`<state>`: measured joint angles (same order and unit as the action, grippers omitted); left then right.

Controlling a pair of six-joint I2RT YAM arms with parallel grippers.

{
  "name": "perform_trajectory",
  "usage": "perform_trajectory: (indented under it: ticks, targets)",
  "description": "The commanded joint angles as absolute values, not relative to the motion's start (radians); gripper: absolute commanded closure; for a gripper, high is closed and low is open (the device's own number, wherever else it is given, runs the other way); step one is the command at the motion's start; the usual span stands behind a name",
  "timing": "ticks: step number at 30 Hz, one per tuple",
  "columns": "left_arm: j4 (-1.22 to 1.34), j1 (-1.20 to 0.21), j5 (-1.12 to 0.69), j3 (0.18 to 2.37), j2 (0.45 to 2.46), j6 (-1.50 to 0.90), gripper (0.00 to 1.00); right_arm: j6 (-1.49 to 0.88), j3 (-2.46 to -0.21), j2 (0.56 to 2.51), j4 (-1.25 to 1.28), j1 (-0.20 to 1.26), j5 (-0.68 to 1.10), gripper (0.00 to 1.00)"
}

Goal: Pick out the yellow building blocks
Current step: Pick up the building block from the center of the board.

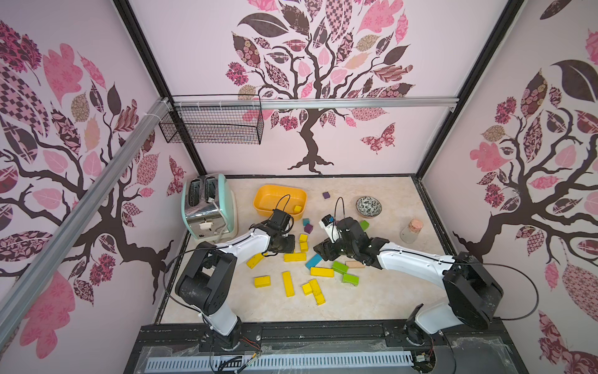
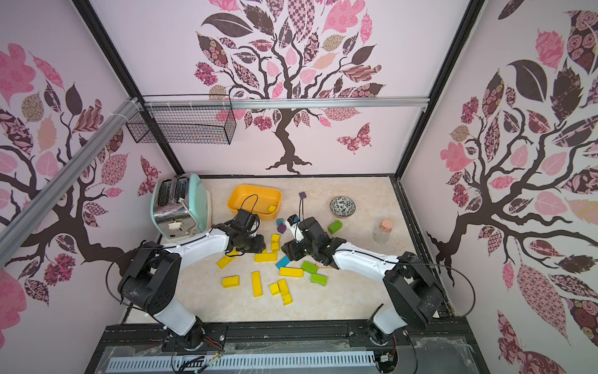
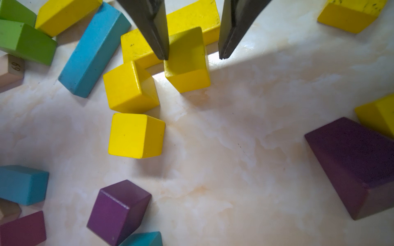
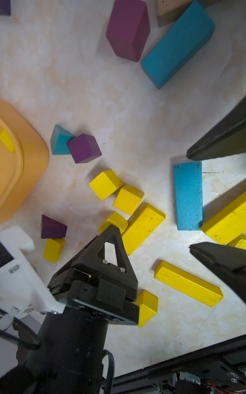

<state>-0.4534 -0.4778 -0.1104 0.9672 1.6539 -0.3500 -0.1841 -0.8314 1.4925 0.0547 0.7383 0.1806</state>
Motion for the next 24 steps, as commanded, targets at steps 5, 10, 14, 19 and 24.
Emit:
perform_trajectory:
  ticks: [5,10,14,19,24]
  targets:
    - [-0.474,-0.482,-0.125,1.004,1.689,-0.347,0.55,-0.195,-0.803,1.46,0.071,0.742,0.196,0.33]
    - [-0.497,-0.482,-0.152,1.034,1.726,-0.333,0.55,-0.195,-0.79,1.452,0.076,0.743,0.196,0.32]
    - [-0.511,-0.482,-0.147,1.052,1.745,-0.325,0.56,-0.195,-0.787,1.451,0.085,0.743,0.192,0.32]
    - [-0.534,-0.482,-0.138,1.075,1.764,-0.316,0.55,-0.199,-0.778,1.45,0.098,0.742,0.191,0.31]
    - [-0.554,-0.483,-0.121,1.085,1.759,-0.312,0.47,-0.204,-0.766,1.447,0.118,0.742,0.194,0.31]
